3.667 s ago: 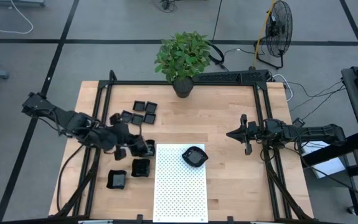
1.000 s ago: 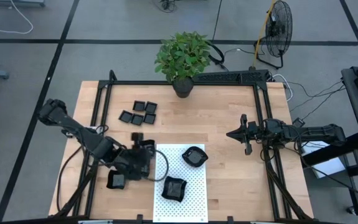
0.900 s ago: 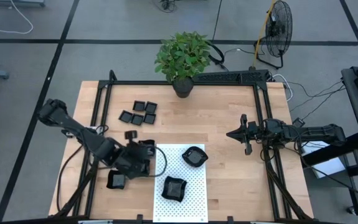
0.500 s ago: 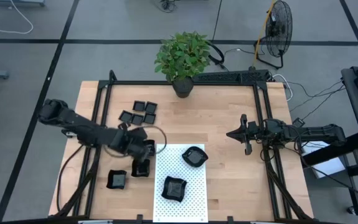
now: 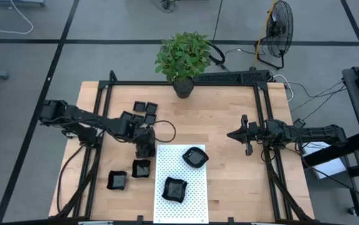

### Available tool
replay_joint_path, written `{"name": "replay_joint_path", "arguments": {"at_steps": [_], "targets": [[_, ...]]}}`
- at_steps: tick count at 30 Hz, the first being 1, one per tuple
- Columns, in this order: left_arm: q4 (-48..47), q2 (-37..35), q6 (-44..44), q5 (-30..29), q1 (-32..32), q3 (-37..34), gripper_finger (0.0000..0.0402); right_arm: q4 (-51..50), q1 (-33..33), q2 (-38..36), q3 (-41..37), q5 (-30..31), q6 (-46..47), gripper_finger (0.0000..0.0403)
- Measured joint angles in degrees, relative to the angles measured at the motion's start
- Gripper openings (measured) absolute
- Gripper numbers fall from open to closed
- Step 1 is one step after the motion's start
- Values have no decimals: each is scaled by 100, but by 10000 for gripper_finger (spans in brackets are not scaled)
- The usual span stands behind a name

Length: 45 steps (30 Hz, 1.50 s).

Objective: Pick & Place Mini shaped plates
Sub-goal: Stack the top distorted square plate on top of the distorted square plate on the shelf

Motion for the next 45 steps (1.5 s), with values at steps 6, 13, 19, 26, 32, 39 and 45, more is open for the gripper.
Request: {"name": "replay_joint_path", "arguments": {"at_steps": [6, 13, 19, 26, 32, 39, 45], "targets": [[60, 23, 341, 438, 264, -163, 149, -1, 1, 1, 0, 1, 0, 0], [625, 25, 593, 927, 495, -674, 143, 0, 2, 2, 0, 2, 0, 0], [900, 27, 847, 923, 512, -743, 136, 0, 2, 0, 0, 2, 0, 0], [939, 27, 1063, 921, 511, -743, 135, -2, 0, 2, 0, 0, 0, 0], [938, 27, 1166, 919, 512, -743, 126, 0, 0, 2, 0, 1, 0, 0], [944, 27, 1166, 916, 512, -743, 111, 0, 0, 2, 0, 0, 0, 0], [944, 27, 1163, 914, 512, -743, 89, 0, 0, 2, 0, 0, 0, 0]]}}
